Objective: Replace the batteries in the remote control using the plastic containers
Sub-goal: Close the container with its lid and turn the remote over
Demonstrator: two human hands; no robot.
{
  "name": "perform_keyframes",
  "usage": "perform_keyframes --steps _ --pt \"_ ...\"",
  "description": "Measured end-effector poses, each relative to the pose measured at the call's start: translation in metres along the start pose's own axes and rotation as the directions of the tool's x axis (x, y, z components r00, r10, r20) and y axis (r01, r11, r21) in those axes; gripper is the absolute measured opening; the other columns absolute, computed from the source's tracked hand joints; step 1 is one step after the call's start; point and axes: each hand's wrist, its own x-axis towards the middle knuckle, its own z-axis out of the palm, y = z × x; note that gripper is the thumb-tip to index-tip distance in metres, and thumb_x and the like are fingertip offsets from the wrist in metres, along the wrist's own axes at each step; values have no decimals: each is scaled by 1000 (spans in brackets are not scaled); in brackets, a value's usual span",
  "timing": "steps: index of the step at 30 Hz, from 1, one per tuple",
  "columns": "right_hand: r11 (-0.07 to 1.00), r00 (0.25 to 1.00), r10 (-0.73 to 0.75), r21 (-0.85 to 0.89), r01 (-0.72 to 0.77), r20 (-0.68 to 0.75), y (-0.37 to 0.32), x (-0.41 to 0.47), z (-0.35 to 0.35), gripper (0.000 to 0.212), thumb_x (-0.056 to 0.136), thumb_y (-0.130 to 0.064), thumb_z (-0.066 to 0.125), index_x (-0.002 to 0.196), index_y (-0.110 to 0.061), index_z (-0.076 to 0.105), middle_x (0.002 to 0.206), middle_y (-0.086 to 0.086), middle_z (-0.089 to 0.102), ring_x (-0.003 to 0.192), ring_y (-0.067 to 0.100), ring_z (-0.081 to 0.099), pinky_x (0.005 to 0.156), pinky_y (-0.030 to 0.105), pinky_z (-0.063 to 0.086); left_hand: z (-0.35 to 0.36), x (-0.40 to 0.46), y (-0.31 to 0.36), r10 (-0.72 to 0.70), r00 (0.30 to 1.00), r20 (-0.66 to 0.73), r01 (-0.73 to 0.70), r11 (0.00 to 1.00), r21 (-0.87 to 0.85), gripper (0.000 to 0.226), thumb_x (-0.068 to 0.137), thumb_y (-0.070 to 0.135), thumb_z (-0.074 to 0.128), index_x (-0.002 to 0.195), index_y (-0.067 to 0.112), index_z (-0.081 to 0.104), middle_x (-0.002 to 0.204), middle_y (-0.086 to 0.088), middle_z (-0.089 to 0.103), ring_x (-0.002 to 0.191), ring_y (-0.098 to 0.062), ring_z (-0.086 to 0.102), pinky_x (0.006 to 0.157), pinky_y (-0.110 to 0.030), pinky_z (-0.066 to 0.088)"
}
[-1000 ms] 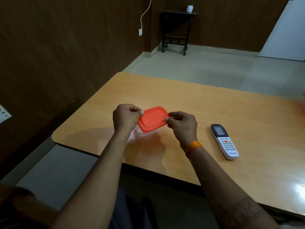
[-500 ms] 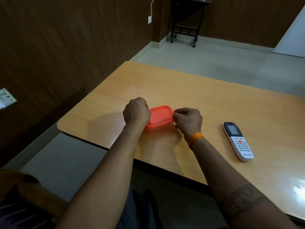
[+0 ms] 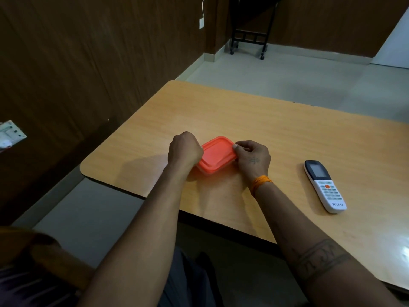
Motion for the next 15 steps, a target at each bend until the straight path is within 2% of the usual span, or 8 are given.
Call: perform_keyframes --steps 5,10,13,15 --pt "1000 1000 7 21 -7 15 10 -7 4 18 86 -34 80 102 -26 83 86 -17 72 92 14 74 89 42 63 -3 -2 -2 -13 999 32 13 1000 10 13 87 13 69 91 8 80 90 -12 76 80 -31 70 62 -33 53" --pt "993 996 90 85 -87 -24 16 -10 9 25 82 -45 79 99 -26 81 90 -4 77 83 21 77 85 44 64 -6 -8 4 -26 996 85 26 1000 12 17 85 10 57 85 1 72 76 -12 64 68 -31 59 51 -29 37" --pt "987 991 134 92 -133 -8 15 -13 12 37 87 -53 72 103 -20 78 82 2 78 70 21 78 76 43 66 -6 -8 7 -46 992 113 56 995 -87 21 86 14 55 91 0 70 86 -16 67 81 -38 63 58 -31 39" --pt "983 986 162 84 -163 29 11 -15 15 48 85 -62 64 108 -21 75 91 5 78 76 26 77 74 46 66 -5 -12 10 -37 985 167 66 982 -175 20 83 15 55 87 0 67 84 -15 65 79 -36 61 60 -33 41"
